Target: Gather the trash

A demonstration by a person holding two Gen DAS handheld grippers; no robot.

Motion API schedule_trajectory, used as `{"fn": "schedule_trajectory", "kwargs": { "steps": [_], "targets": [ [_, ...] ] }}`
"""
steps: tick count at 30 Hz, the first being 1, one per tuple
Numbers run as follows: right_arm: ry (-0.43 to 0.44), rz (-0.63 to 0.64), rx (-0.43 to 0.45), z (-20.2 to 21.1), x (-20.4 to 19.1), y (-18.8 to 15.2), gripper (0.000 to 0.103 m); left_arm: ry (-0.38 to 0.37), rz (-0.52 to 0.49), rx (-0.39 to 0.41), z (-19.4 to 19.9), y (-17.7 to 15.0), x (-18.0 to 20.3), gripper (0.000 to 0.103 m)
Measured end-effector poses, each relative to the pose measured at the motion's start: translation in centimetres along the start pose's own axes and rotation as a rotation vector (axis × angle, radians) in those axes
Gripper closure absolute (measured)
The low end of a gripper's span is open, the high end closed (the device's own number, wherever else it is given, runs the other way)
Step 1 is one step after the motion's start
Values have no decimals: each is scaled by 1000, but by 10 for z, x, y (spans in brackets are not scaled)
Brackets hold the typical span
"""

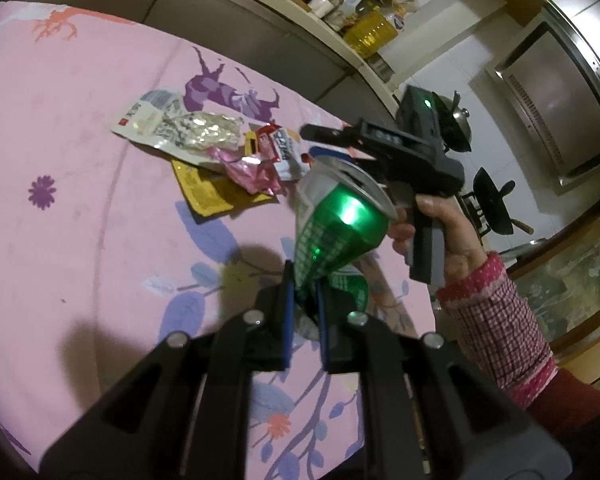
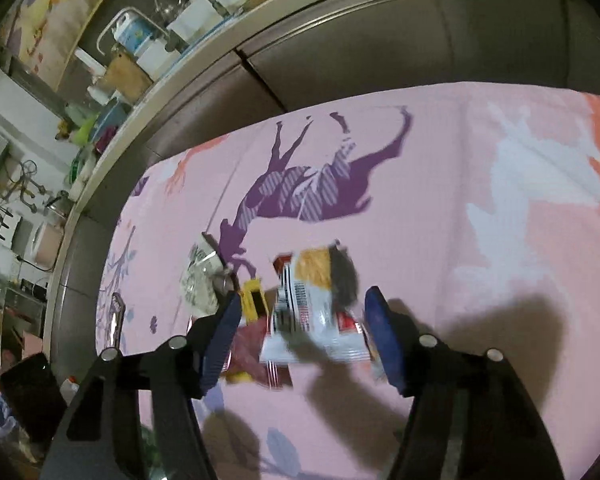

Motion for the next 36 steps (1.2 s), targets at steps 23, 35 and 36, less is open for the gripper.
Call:
{"fn": "schedule_trajectory", "kwargs": {
  "steps": [23, 35, 36],
  "targets": [
    [-58, -51, 306, 208, 57, -65, 98, -67, -252, -61, -55, 17, 144, 94],
    [-282, -320, 500, 377, 229, -200, 98, -184, -530, -251, -228, -31, 374, 94],
    [-287, -331, 502, 380, 239, -206, 98, -176, -547, -273, -244, -38, 384, 94]
  ]
}}
Point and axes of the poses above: each gripper's, at about its wrist camera, not at the fingertips, and z roughly against the way its jaws point, x to its right, y to its top, the point moved 9 cm from there along -z, roughly the way its jaws point, and after that the axes turned 10 degrees about y, right-handed, at the moved point
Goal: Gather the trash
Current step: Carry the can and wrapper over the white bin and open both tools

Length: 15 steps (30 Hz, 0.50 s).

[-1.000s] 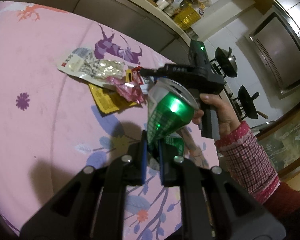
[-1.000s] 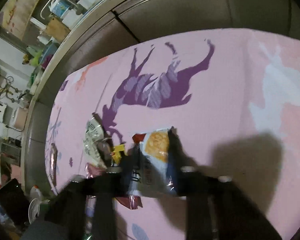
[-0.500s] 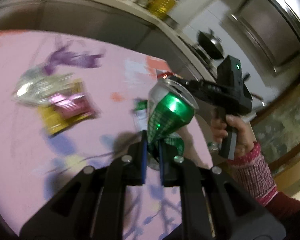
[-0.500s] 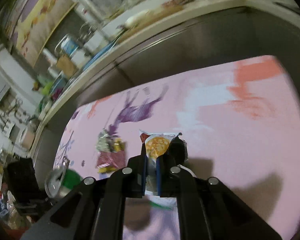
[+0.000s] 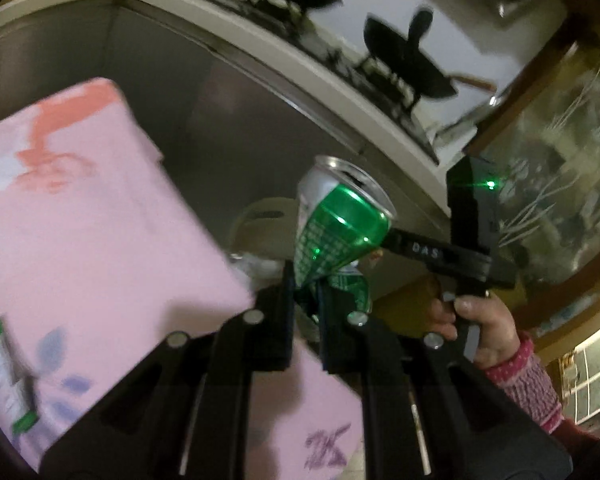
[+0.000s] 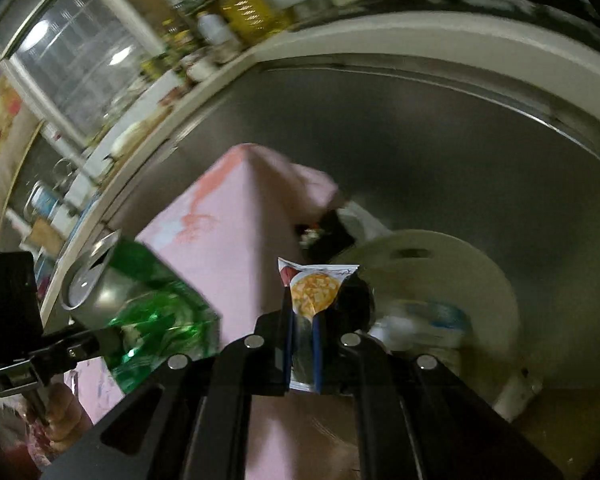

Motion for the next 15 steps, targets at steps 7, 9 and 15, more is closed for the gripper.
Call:
{"fn": "schedule_trajectory", "kwargs": {
  "steps": [7, 9, 15],
  "targets": [
    [15, -119, -54, -25, 53, -16, 93, 104, -13, -179, -94, -11, 7, 69],
    [7, -137, -52, -27, 63, -15, 84, 125, 15, -200, -107, -15, 2, 57],
    [37, -150, 1, -15, 63, -12, 46, 133, -9, -184, -98, -18, 4, 57]
  ]
}}
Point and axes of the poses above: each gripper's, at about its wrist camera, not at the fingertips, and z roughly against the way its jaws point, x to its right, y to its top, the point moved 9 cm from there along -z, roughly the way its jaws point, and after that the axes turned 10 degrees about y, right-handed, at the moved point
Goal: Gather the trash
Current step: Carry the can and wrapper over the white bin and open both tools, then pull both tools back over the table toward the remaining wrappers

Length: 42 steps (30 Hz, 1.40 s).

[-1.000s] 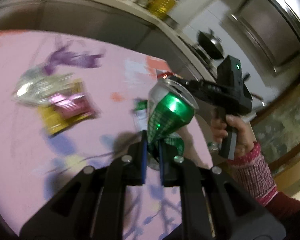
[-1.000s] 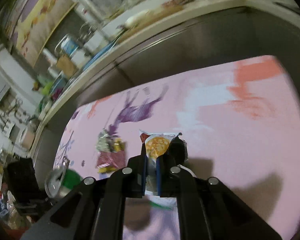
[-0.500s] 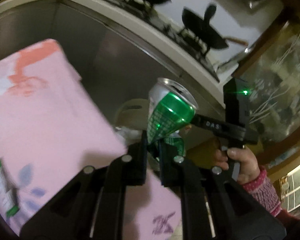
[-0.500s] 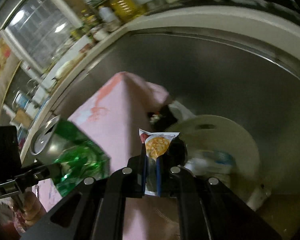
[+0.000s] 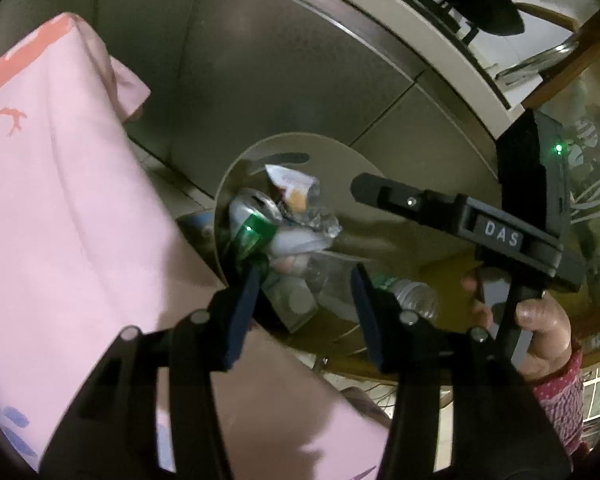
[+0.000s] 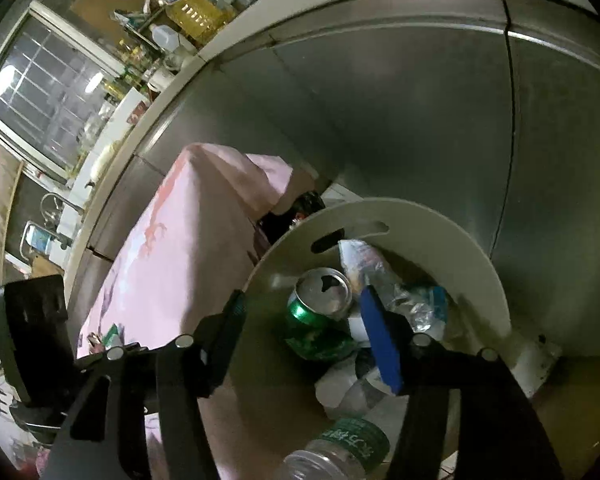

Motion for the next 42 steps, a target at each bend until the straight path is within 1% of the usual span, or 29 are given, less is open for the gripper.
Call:
{"fn": "schedule_trajectory", "kwargs": {
  "steps": [2, 3, 5, 6, 8, 9, 10, 12, 14, 17, 18, 22, 26, 29, 33, 36, 42],
  "targets": [
    [-3, 15, 23, 5, -12, 5, 46, 3, -10, 36, 15, -1, -2, 57],
    [-19, 36, 40, 11, -20, 5, 46, 5, -14, 51, 21, 0, 0, 57],
    [-83, 99, 69, 19, -36, 7, 46, 19, -26, 91, 37, -3, -1, 57],
    [-154, 172, 92, 24, -51, 7, 46, 37, -36, 117, 49, -6, -4, 57],
    [-254, 302, 123, 31, -78, 1, 46, 81, -51, 167, 70, -16, -11, 57],
    [-273, 337, 133, 31, -86, -2, 46, 96, -53, 185, 80, -22, -19, 57],
    [-298, 394, 152, 33, -105, -9, 46, 107, -52, 198, 87, -27, -24, 57],
    [-320, 443, 178, 31, -126, -20, 46, 140, -38, 226, 104, -44, -41, 57],
    [-326, 476, 195, 25, -147, -32, 46, 163, -16, 240, 119, -61, -58, 57],
    [-287, 507, 207, 9, -181, -54, 46, 215, 20, 259, 140, -90, -90, 57],
    [-282, 514, 207, 3, -190, -55, 46, 236, 34, 266, 150, -103, -103, 57],
    [-255, 560, 201, -24, -235, -81, 45, 309, 93, 294, 179, -138, -149, 57],
    [-255, 594, 187, -47, -271, -107, 43, 363, 173, 321, 209, -170, -193, 57],
    [-230, 596, 167, -63, -289, -120, 42, 392, 232, 346, 232, -193, -225, 57],
    [-251, 630, 157, -77, -310, -137, 41, 429, 304, 371, 253, -219, -260, 57],
    [-253, 646, 146, -86, -321, -146, 40, 450, 350, 383, 266, -237, -282, 57],
    [-269, 667, 131, -100, -333, -156, 40, 485, 420, 401, 285, -261, -316, 57]
  ]
}}
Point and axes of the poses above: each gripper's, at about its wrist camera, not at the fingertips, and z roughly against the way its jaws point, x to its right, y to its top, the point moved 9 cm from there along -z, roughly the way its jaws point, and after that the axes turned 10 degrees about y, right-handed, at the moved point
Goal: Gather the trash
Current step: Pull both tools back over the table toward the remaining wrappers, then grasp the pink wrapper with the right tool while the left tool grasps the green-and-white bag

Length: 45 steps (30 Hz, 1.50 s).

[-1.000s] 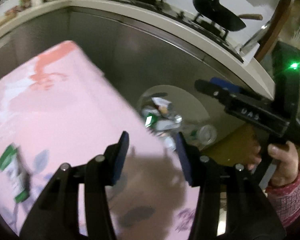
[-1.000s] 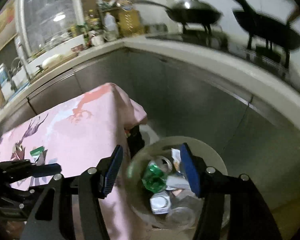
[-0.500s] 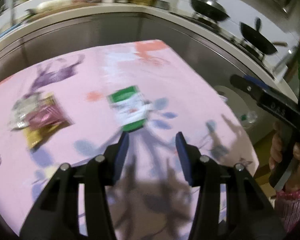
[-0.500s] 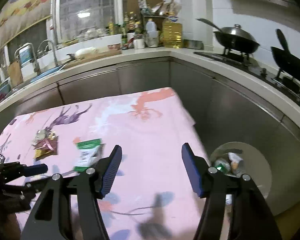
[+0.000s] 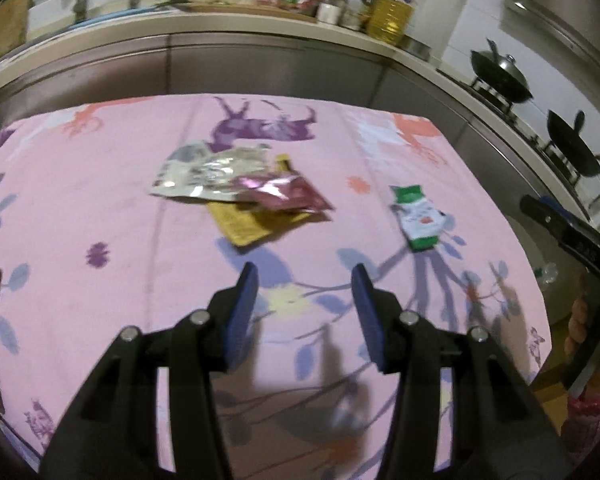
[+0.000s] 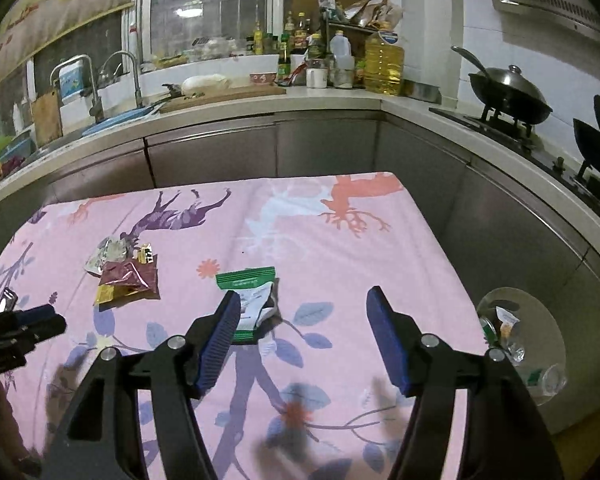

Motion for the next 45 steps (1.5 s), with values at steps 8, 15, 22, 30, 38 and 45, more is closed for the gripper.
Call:
{"fn": "schedule_trajectory", "kwargs": {
  "steps": [8, 15, 22, 30, 38, 45],
  "targets": [
    [-23, 41, -21, -12, -18, 0, 40, 22, 49, 1, 1, -1, -30, 57],
    [-26, 46, -31, -18, -22, -1, 39, 27, 58, -7, -1, -1, -38, 57],
    [-37, 61, -48, -25, -24, -2, 36, 28, 69, -20, -6, -3, -44, 57],
    [-34, 64, -62, -33, -26, -3, 36, 27, 74, -24, -8, -3, -47, 57],
    [167, -134, 32, -21, -12, -2, 36, -15, 78, -38, -12, 4, -42, 41],
    [306, -218, 69, -17, -13, -9, 47, -36, 91, -37, -27, 19, -37, 31]
  ]
}}
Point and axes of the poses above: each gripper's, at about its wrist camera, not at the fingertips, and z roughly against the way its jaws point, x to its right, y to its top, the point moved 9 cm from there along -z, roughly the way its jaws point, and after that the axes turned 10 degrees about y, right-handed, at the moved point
